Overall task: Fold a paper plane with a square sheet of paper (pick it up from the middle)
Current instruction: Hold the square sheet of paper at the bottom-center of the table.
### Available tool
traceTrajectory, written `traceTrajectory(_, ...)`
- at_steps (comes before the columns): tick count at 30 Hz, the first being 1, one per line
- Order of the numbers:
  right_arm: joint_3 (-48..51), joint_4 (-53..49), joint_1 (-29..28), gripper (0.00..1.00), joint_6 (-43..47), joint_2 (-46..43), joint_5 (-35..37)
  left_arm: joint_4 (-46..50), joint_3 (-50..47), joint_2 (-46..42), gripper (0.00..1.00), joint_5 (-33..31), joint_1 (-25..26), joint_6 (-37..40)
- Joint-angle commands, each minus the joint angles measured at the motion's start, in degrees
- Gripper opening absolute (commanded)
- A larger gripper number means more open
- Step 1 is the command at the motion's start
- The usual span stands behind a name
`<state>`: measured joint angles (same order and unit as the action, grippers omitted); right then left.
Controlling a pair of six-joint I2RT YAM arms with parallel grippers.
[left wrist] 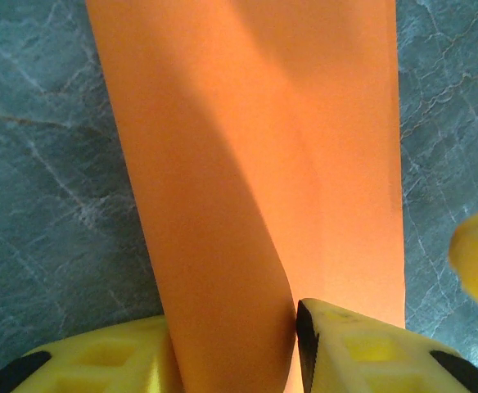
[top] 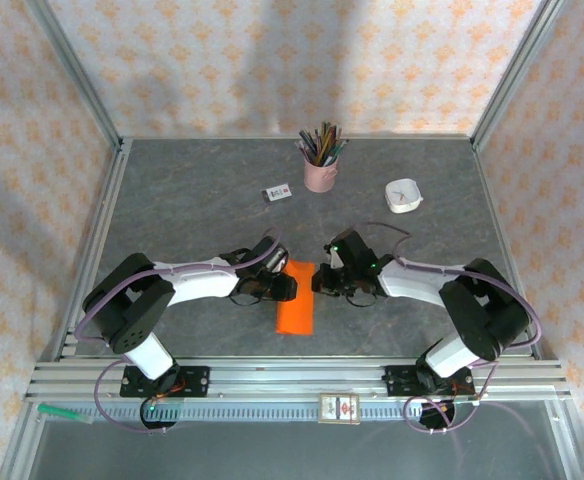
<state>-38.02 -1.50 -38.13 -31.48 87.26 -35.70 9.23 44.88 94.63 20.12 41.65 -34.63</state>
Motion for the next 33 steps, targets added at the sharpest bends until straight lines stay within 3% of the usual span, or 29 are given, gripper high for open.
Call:
traceTrajectory(1, -0.06, 3.13, -1.45, 0.00, -1.43, 0.32, -1.12, 0.83, -3.81, 5.92, 0.43, -4.23, 0.54, -0.60)
traceTrajectory(23, -0.84, 3.35, -2.21, 0.00, -1.21, 4.31, 0.89, 0.35, -4.47, 6.17, 0.43, -3.95, 0.53, -0.52)
traceTrajectory(33, 0.81, -0.27, -2.12, 0.00, 0.03, 6.60, 5.56, 0.77, -4.07, 5.88, 0.43, -4.12, 0.54, -0.35)
